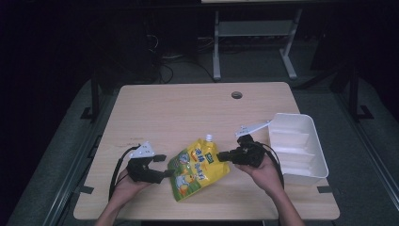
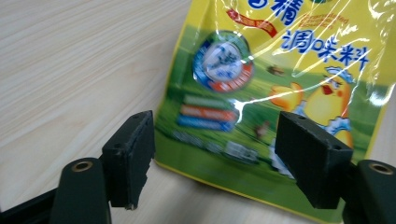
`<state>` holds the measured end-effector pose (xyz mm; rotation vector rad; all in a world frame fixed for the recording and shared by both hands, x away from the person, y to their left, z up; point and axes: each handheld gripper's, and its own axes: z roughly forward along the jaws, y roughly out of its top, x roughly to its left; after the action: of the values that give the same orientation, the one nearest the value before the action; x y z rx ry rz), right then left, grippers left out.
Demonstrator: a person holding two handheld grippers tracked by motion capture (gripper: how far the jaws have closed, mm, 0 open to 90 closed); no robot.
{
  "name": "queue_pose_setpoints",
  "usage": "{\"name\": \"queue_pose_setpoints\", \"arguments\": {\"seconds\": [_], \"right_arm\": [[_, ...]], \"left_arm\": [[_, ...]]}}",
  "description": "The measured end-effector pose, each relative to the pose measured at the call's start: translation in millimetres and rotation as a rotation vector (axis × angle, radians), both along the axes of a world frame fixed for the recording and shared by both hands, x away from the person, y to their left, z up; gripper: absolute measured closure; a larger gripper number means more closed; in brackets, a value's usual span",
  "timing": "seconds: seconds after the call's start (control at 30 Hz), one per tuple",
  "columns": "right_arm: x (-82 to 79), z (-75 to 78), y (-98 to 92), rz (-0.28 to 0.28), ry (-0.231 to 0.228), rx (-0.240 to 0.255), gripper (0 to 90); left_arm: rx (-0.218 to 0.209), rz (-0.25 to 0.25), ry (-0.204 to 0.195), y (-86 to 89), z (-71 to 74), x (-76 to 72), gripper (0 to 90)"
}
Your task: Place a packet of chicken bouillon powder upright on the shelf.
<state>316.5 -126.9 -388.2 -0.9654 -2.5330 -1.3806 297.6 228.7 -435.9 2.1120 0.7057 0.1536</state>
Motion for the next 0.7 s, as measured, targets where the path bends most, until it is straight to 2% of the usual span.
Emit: {"name": "queue_pose_setpoints", "arguments": {"seconds": [0.33,0.53,0.63,0.7], "right_arm": [[-2.7,49.1,8.4,0.103,-0.073,-0.098,90.0],[-7.5,69.6,15.9,0.153,-0.110,-0.141,90.0],[-10.9,76.1,19.2,0.170,-0.122,-0.141,90.0],[-13.7,79.4,23.4,0.185,-0.142,-0.155,90.0]], "left_arm": [[-0.074,-0.080,0.020,-15.6,6.2,3.9,23.5],[-0.079,-0.090,0.035,-20.4,4.1,8.3,23.9],[-0.067,-0.090,0.031,-22.4,1.9,8.8,22.8],[-0.078,-0.099,0.041,-22.9,0.6,9.4,22.5]]}}
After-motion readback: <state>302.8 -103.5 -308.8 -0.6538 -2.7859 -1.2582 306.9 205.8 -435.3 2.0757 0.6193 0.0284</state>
